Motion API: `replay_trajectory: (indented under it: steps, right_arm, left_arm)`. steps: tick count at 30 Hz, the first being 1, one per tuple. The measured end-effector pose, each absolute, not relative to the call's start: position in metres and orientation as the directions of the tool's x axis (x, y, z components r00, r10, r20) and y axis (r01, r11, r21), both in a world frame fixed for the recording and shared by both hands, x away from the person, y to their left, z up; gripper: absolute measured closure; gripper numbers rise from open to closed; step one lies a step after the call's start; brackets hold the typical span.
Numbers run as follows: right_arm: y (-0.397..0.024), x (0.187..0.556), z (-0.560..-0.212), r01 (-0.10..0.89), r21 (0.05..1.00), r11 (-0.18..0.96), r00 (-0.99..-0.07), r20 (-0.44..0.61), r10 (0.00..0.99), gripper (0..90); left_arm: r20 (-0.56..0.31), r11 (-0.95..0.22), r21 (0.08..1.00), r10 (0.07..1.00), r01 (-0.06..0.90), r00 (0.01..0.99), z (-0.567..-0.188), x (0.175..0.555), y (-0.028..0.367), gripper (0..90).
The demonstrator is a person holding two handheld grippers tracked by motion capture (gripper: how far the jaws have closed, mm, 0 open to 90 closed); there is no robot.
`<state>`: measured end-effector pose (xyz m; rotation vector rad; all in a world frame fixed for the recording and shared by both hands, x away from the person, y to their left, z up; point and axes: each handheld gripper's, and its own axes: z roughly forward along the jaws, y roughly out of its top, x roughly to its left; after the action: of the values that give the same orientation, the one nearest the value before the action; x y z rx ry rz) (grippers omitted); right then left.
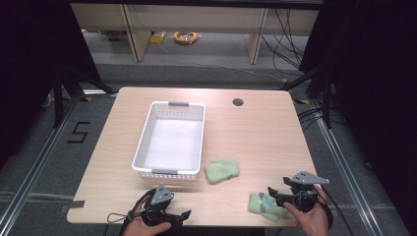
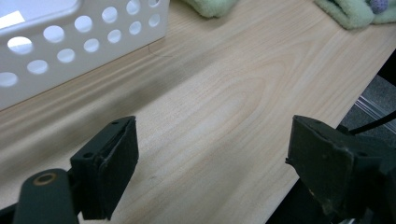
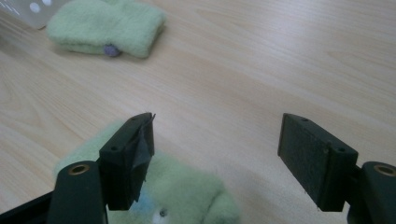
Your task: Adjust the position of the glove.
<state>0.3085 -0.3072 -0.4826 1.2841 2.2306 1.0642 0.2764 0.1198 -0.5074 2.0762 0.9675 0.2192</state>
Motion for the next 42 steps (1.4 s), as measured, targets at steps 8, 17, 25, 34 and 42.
replay_trajectory:
  steps: [8,17,25,34,42]
  right_arm:
    - [-0.302,0.312,-0.476,0.575,0.741,0.348,-0.566,0.054,0.822,35.6]
    - [-0.286,0.321,-0.46,0.516,0.751,0.412,-0.643,0.022,0.765,41.7]
    - [-0.251,0.332,-0.451,0.481,0.74,0.47,-0.709,0.013,0.705,45.6]
    - [-0.212,0.356,-0.45,0.437,0.721,0.538,-0.77,-0.009,0.638,52.5]
    - [-0.186,0.372,-0.454,0.466,0.686,0.559,-0.769,0.001,0.64,57.9]
  left_arm:
    - [-0.187,-0.364,0.732,0.706,0.576,0.683,-0.508,0.276,0.119,16.0]
    - [-0.176,-0.37,0.732,0.709,0.572,0.683,-0.507,0.276,0.119,16.0]
    - [-0.173,-0.374,0.738,0.7,0.561,0.693,-0.505,0.276,0.12,16.0]
    - [-0.167,-0.371,0.743,0.703,0.557,0.691,-0.505,0.276,0.121,16.0]
    - [-0.172,-0.355,0.752,0.707,0.555,0.686,-0.505,0.276,0.12,16.0]
